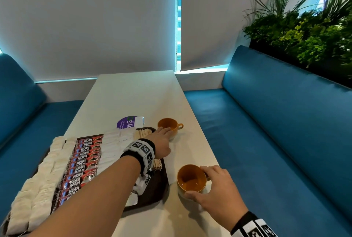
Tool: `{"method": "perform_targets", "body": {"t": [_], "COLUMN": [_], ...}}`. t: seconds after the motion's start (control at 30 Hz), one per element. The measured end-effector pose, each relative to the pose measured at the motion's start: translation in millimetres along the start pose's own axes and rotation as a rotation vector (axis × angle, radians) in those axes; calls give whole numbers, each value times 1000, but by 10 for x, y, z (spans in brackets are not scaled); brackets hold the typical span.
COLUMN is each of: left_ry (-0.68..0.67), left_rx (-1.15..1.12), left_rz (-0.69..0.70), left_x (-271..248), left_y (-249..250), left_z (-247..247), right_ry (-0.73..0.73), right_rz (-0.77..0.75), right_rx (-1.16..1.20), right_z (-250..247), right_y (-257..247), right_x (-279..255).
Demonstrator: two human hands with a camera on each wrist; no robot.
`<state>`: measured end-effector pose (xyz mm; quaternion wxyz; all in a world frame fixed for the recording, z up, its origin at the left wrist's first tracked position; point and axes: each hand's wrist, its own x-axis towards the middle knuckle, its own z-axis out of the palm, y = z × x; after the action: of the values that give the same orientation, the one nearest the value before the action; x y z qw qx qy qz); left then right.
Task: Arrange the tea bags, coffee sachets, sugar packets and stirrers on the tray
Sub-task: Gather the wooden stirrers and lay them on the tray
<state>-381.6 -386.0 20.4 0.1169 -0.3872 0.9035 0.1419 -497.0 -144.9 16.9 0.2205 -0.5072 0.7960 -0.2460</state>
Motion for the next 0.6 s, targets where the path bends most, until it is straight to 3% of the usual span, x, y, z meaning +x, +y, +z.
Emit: {"method": "perform_targets", "body": {"t": [0.13, 0.3, 0.43, 0.6], "left_ry": [88, 245, 230, 327], "left_rx": [-77, -310, -490, -515], "left_rz": [50, 144, 144, 78], "left_x": [-161, -768, -1210, -1320], "left_y": [49, 321, 566, 678], "left_z": [-30, 105, 322, 591], "right_ry": [-9, -3, 29, 57], "right_rz": [-16, -73, -82, -90], "right_rx": [3, 24, 92, 172], "right_z": [-6, -27, -11, 18], "right_y": [47, 211, 347, 308], "right_x": [12, 7, -15, -46]}}
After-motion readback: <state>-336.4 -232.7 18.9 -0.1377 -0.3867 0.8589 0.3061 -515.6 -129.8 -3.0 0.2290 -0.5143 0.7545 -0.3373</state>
